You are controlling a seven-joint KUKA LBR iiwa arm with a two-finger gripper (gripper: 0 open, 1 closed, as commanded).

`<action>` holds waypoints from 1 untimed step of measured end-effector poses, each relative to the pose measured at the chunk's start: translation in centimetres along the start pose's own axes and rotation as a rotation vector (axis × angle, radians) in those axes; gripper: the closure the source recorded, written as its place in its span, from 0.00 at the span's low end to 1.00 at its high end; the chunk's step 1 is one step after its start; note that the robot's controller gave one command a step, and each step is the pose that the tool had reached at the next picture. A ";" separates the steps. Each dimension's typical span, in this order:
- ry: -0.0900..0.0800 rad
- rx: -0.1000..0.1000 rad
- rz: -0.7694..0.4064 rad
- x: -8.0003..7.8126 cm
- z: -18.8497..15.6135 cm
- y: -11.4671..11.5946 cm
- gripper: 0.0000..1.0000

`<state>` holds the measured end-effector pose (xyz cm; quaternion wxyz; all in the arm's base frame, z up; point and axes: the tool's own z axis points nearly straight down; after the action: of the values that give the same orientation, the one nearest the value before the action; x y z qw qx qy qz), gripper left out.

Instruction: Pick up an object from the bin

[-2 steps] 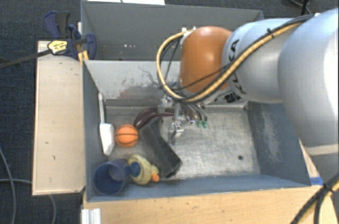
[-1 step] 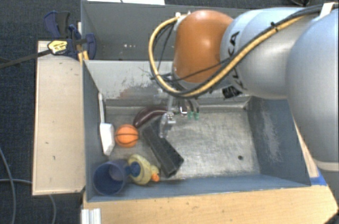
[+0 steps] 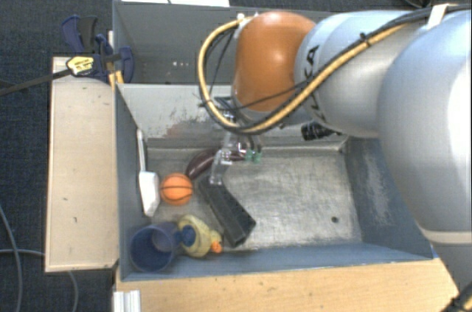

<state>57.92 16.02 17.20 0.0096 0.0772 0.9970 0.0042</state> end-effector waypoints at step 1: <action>0.013 0.001 -0.018 -0.5 7.5 -0.6 0.00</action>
Offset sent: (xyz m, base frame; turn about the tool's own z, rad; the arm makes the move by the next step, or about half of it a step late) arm 0.0028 -0.0059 -0.1020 0.0622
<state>58.41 15.37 9.68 0.0031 0.0683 0.9977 0.0042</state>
